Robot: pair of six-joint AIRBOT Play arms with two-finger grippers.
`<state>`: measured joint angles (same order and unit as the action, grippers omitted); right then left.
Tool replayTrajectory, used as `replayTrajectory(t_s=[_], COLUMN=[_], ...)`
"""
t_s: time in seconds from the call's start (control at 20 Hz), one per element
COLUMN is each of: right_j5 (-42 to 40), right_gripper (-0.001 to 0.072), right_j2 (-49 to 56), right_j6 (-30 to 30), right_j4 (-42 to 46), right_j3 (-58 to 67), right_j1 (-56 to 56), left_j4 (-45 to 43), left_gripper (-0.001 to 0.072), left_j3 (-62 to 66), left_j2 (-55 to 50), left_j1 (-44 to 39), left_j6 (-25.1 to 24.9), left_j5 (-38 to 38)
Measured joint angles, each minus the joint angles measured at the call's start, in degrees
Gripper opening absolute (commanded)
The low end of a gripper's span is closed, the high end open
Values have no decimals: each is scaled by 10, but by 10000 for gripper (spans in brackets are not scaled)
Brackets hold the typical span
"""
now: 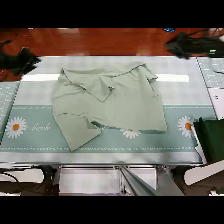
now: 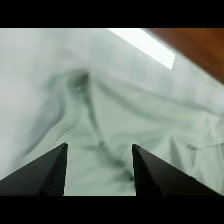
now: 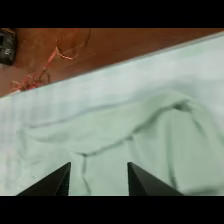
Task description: Fold the shirts.
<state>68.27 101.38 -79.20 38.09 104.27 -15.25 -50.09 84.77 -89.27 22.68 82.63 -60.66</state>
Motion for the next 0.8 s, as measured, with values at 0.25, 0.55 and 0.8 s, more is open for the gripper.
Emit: replayTrajectory(t_s=[0.25, 0.55, 0.8], right_j5=[87, 14, -3], right_gripper=[416, 417, 417], right_j2=[-140, -338, -418], right_j6=[-34, 29, 83], right_j4=[150, 141, 93], right_j3=[-128, -474, -619], right_j1=[-96, -192, -238], left_j4=[-62, -57, -17], left_gripper=[506, 507, 507], left_j3=[-123, -355, -417], left_j2=[69, 145, 135], left_j1=[91, 123, 101], left_j6=[3, -40, -62], left_j5=[-134, -108, -64])
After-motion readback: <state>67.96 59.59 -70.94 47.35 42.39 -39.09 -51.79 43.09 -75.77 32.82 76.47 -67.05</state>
